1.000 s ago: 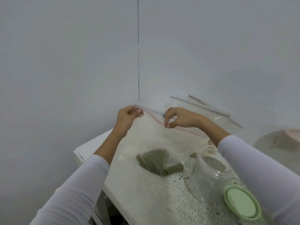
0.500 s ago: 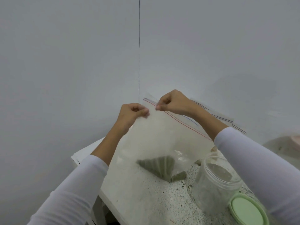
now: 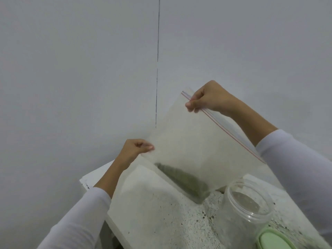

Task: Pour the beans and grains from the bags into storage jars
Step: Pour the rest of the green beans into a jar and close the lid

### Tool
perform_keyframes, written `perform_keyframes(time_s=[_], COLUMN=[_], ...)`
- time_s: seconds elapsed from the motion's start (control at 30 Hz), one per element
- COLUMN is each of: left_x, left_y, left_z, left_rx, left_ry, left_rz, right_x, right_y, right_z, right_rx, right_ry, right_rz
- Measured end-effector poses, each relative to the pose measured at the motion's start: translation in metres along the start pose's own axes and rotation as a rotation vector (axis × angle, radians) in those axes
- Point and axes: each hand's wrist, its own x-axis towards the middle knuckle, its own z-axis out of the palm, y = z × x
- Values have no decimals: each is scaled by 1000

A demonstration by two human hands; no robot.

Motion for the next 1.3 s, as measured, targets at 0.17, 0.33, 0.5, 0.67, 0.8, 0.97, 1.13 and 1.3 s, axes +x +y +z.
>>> perform_keyframes(time_s=[0.17, 0.33, 0.5, 0.67, 0.8, 0.97, 1.13, 1.3], left_x=[1, 11, 17, 18, 17, 16, 16, 12], left_y=[-17, -18, -14, -16, -25, -29, -31, -37], left_z=[-1, 18, 37, 43, 42, 42, 43, 42], left_rx=[-300, -623, -734, -797, -836, -890, -897, -918], left_ry=[112, 44, 88, 148, 170, 203, 217, 250], left_rz=[-110, -173, -192, -223, -257, -263, -270, -283], right_x=[-5, -3, 2, 0, -4, -7, -14, -15], right_y=[-7, -10, -1, 14, 19, 20, 22, 30], right_z=[-14, -16, 1, 18, 15, 2, 1, 1], right_rx=[173, 289, 275, 167, 81, 4, 45, 187], right_ry=[-16, 0, 79, 10, -87, 21, 54, -26], right_rz=[6, 54, 109, 114, 131, 189, 186, 196])
